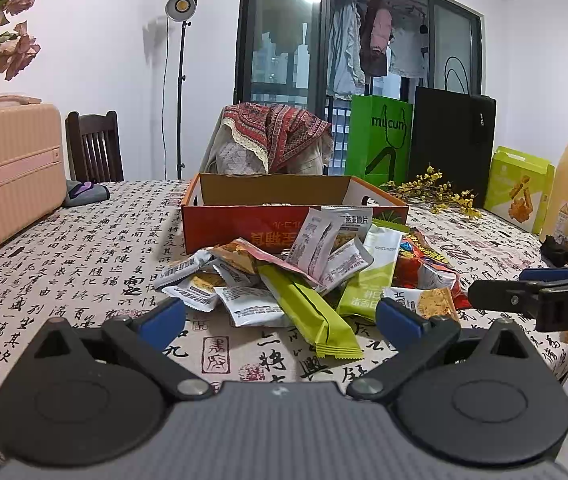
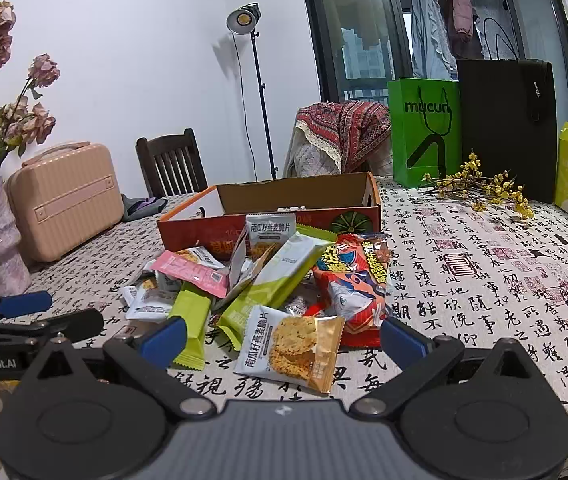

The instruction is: Organize snacks

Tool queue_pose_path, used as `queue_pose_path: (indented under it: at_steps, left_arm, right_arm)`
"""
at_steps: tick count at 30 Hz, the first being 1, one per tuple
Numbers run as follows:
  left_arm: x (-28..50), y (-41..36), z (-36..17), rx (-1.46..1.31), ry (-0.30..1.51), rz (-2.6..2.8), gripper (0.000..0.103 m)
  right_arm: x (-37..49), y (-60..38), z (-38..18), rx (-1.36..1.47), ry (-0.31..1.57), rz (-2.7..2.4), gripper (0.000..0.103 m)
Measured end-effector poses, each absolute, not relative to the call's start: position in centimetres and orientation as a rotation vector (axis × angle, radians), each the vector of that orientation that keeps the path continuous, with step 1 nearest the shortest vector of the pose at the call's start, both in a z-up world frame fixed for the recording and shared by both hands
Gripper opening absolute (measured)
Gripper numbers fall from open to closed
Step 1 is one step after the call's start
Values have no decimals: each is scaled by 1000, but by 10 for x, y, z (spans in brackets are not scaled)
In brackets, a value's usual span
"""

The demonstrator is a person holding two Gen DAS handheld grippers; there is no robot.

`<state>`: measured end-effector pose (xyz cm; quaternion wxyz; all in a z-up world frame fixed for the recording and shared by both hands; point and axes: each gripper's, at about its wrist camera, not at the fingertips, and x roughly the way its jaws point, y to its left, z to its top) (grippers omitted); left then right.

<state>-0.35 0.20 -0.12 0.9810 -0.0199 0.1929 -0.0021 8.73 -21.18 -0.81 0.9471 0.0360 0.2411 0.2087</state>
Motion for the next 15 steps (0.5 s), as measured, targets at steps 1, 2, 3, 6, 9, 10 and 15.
queue_pose_path:
  at_steps: [1, 2, 3, 6, 9, 10, 15]
  left_arm:
    - [-4, 2, -1, -40, 388, -3, 103]
    - [-4, 2, -1, -40, 388, -4, 103]
    - [-4, 2, -1, -41, 387, -5, 103]
    - [-4, 2, -1, -40, 387, -5, 103]
    - [-3, 2, -1, -40, 388, -5, 103]
    - [-3, 2, -1, -40, 388, -5, 103]
    - [-2, 1, -2, -46, 388, -2, 103]
  right_arm:
    - [87, -212, -8, 73, 491, 425, 103]
    - [87, -212, -8, 72, 490, 424, 103]
    - [87, -212, -8, 72, 490, 424, 103]
    - [88, -213, -8, 73, 490, 422, 103]
    - [89, -213, -9, 74, 491, 421, 103]
    - [90, -213, -9, 73, 492, 421, 103]
    - [90, -211, -9, 68, 494, 422, 103]
